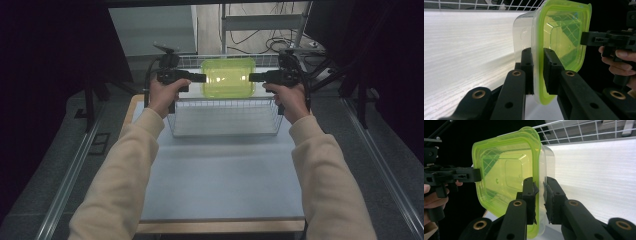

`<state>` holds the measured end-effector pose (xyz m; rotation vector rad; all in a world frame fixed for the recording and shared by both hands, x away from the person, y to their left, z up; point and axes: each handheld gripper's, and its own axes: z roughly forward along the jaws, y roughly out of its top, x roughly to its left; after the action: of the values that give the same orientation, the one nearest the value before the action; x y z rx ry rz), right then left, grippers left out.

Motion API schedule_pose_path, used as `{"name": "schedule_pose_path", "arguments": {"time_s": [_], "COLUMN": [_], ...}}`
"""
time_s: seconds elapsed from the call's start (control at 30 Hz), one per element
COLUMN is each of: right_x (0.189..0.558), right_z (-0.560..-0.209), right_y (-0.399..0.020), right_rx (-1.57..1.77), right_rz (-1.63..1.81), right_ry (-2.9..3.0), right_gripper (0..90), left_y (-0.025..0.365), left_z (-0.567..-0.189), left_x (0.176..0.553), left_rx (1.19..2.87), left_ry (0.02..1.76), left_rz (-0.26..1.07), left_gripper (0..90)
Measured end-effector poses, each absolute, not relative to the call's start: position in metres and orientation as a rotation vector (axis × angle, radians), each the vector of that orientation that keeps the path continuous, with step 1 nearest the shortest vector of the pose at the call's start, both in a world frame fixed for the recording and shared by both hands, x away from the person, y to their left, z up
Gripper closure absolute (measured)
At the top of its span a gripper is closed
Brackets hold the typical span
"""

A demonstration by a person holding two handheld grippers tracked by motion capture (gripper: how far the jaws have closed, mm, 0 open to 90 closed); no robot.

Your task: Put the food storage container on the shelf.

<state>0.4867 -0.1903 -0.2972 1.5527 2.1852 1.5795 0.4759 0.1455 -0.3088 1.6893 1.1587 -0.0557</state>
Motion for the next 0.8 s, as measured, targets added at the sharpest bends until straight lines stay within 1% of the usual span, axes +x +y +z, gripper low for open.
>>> {"name": "schedule_pose_path", "arguments": {"time_s": [0.23, 0.53, 0.67, 0.8], "right_x": [0.498, 0.513, 0.517, 0.519], "right_z": [-0.3, -0.306, -0.309, -0.311], "right_y": [-0.188, -0.187, -0.186, -0.184], "right_rx": [1.598, 1.643, 1.667, 1.666], "right_rz": [1.549, 1.567, 1.575, 1.559], "right_ry": [2.186, 2.174, 2.159, 2.15], "right_gripper": [78.7, 78.4, 76.9, 75.1], "left_y": [0.145, 0.148, 0.148, 0.146], "left_z": [-0.314, -0.321, -0.323, -0.324], "left_x": [0.487, 0.498, 0.504, 0.508], "left_rx": [1.686, 1.638, 1.623, 1.621], "left_ry": [1.188, 1.206, 1.231, 1.248], "left_rz": [-0.064, -0.116, -0.13, -0.117], "left_gripper": [80.1, 78.6, 77.0, 75.2]}}
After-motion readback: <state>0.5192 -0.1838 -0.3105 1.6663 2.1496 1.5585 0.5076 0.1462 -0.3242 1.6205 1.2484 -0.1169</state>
